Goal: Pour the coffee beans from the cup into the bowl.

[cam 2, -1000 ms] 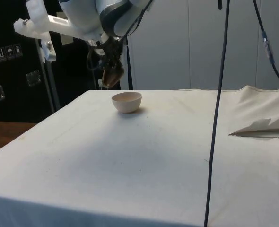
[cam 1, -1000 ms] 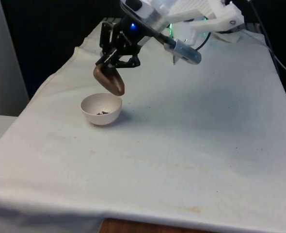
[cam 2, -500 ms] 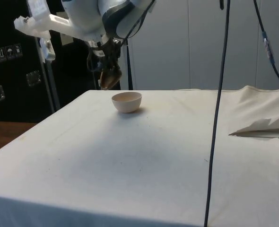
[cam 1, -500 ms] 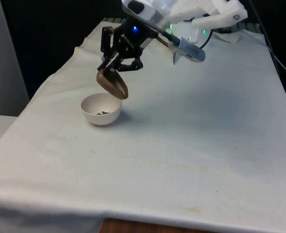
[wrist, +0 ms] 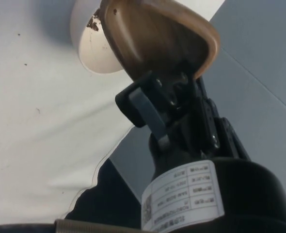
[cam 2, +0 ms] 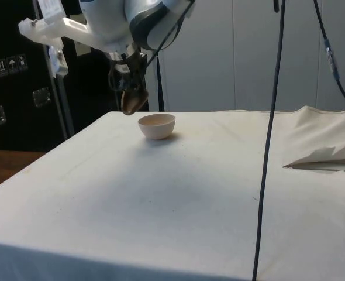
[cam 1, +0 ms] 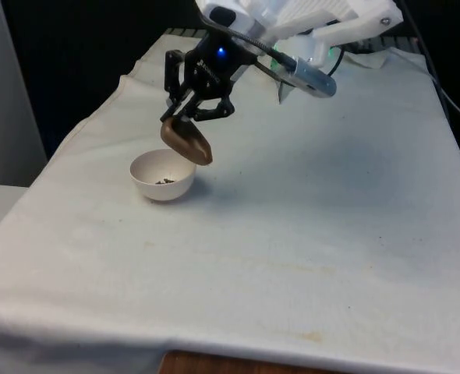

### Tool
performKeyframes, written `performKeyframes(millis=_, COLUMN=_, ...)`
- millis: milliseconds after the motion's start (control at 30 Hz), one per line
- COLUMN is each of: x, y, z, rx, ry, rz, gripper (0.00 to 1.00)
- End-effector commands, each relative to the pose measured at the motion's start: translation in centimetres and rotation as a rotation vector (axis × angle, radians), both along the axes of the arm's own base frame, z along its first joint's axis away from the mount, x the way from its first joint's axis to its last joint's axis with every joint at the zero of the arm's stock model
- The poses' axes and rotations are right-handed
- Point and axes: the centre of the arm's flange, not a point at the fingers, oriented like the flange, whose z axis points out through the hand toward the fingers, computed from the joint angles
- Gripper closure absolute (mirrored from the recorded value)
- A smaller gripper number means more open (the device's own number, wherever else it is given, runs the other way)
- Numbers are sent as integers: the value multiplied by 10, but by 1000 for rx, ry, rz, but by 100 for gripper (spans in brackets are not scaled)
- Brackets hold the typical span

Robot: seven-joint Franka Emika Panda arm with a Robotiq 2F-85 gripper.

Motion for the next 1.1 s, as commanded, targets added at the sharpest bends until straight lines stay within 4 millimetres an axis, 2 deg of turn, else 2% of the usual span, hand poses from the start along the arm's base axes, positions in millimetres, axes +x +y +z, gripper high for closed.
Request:
performKeyframes(millis=0, x=-1, y=1, z=0, rx=18, ry=-2, rz=20, gripper=100)
performKeyframes(millis=1067, x=-1, y=6, z=-19, rx=110, ry=11, rz=183, gripper=100)
